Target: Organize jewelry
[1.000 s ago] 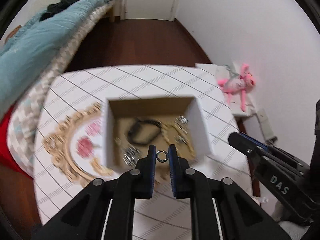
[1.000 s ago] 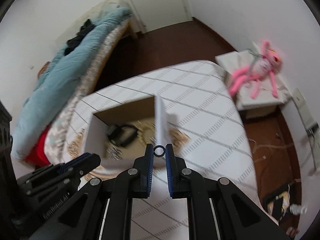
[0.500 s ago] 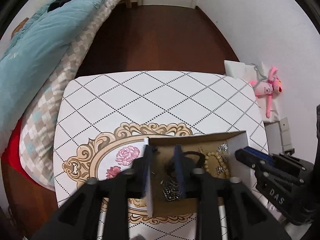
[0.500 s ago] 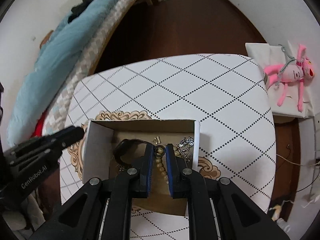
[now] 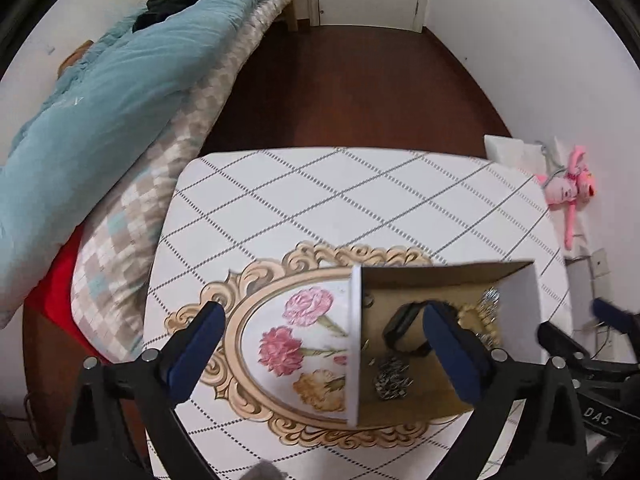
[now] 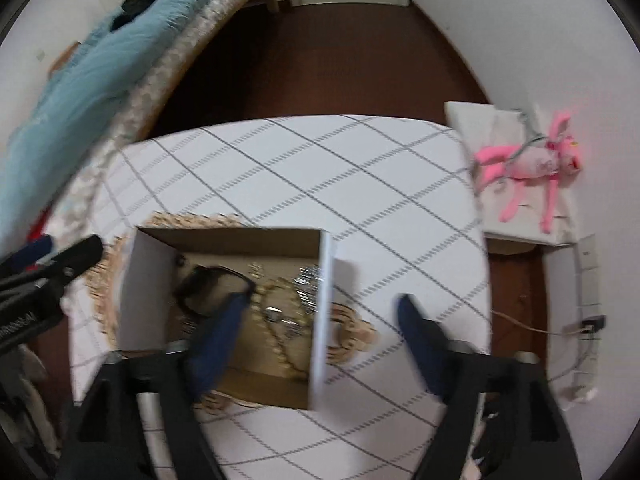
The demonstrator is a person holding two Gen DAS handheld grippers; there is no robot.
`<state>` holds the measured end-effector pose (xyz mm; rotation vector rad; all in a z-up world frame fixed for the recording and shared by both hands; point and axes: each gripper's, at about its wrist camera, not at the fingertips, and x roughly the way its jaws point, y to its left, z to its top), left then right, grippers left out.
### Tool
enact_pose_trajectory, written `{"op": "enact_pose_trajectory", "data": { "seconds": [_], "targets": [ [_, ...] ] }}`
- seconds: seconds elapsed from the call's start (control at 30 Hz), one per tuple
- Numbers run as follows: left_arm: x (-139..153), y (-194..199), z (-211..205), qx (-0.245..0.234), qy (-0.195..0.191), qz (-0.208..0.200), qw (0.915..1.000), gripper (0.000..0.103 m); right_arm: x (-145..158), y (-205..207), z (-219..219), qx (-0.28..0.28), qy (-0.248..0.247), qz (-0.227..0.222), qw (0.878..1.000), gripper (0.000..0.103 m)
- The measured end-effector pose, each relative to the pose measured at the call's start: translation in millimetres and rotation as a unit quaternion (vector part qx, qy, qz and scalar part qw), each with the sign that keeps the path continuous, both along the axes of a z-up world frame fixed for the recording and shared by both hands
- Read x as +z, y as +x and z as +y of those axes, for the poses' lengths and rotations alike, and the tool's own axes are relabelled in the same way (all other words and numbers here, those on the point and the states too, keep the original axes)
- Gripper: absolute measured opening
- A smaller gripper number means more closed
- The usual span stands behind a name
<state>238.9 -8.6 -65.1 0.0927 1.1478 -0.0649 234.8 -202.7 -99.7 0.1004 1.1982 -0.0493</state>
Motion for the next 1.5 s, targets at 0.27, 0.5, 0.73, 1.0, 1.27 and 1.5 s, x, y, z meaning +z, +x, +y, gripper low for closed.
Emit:
{"op": "enact_pose_trajectory", "data": {
  "seconds": [0.27,0.5,0.73,1.0,1.27,1.5],
  "targets": [
    [-21,-29,1,0.003,0.007,0.006,1.0,0.103,-13,-27,-4,-0.021,-0.046,0.001,0.999,0.103],
    [-18,-52,1,0.012,-0.002,0.004,0.9999,0.103,-15,-42,0,-0.025,-0.039,0.0,0.999,0.103],
    [18,-97,5,0.02,-0.008,-0.044,0.9988,0.103,14,-76,8,-0.026,-0.039,-0.038,0.998,0.103],
    [74,-153,13,0.019,-0.023,-0.107,0.9939,0.103,62,-137,19,-0.033,-0.041,-0.097,0.994,0.103],
    [125,-200,14,0.007,-0.04,-0.158,0.9866,0.103,115,-195,25,-0.048,-0.054,-0.152,0.986,0.103],
    [148,-226,14,0.001,-0.048,-0.179,0.9826,0.103,157,-236,34,-0.049,-0.068,-0.2,0.976,0.103]
  ]
}}
